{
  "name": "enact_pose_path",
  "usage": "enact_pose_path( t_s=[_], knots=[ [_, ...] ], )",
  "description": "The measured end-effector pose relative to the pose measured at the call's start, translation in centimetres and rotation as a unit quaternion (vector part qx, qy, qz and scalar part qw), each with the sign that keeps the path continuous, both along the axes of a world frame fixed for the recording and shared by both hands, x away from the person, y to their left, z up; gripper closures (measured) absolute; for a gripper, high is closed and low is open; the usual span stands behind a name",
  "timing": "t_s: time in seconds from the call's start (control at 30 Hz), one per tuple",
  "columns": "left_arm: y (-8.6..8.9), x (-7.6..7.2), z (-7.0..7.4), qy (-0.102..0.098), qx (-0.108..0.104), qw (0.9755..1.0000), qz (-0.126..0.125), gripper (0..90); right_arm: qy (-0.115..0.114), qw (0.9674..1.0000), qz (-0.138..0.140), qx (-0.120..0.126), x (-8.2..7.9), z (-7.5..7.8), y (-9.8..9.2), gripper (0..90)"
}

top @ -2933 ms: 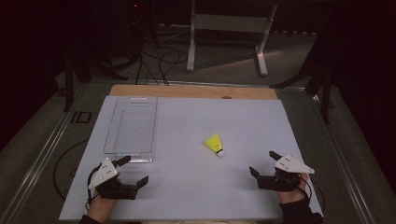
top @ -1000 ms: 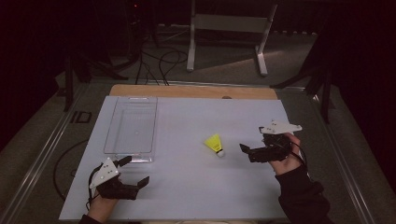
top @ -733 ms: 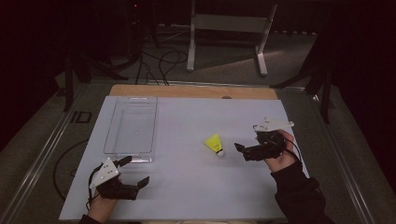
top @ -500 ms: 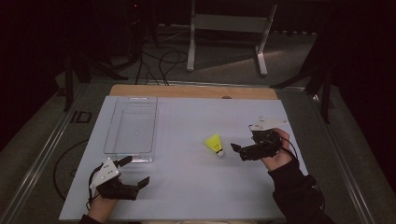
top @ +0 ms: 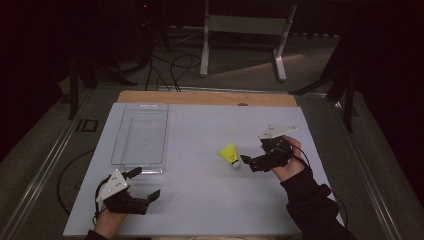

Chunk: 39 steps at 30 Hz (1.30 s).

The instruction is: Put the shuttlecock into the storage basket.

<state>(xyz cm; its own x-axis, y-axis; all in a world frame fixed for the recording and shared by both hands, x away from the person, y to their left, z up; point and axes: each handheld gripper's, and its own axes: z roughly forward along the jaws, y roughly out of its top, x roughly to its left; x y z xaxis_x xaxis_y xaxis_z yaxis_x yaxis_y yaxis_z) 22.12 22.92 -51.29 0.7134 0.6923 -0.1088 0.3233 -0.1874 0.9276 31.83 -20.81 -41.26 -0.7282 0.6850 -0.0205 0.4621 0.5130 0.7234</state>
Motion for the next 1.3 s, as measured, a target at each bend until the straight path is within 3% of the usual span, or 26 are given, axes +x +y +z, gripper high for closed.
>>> enact_pose_path(
  t_s=[0.3,0.77,1.1,1.3],
  knots=[
    [0.0,0.0,0.0,0.000,0.000,1.0000,-0.002,0.4,0.028,0.9993,-0.015,-0.019,1.0,-1.2,1.1,7.6],
    [0.0,0.0,0.0,0.001,0.000,1.0000,-0.003,0.3,0.084,0.9955,-0.009,-0.041,2.5,-3.7,2.2,7.6],
    [0.0,0.0,0.0,0.002,-0.001,1.0000,-0.005,0.3,0.125,0.9894,-0.011,-0.073,3.3,-5.5,2.9,7.6],
    [0.0,0.1,0.0,0.002,-0.001,1.0000,-0.005,0.3,0.164,0.9818,-0.022,-0.093,3.7,-6.2,3.3,7.6]
  ],
)
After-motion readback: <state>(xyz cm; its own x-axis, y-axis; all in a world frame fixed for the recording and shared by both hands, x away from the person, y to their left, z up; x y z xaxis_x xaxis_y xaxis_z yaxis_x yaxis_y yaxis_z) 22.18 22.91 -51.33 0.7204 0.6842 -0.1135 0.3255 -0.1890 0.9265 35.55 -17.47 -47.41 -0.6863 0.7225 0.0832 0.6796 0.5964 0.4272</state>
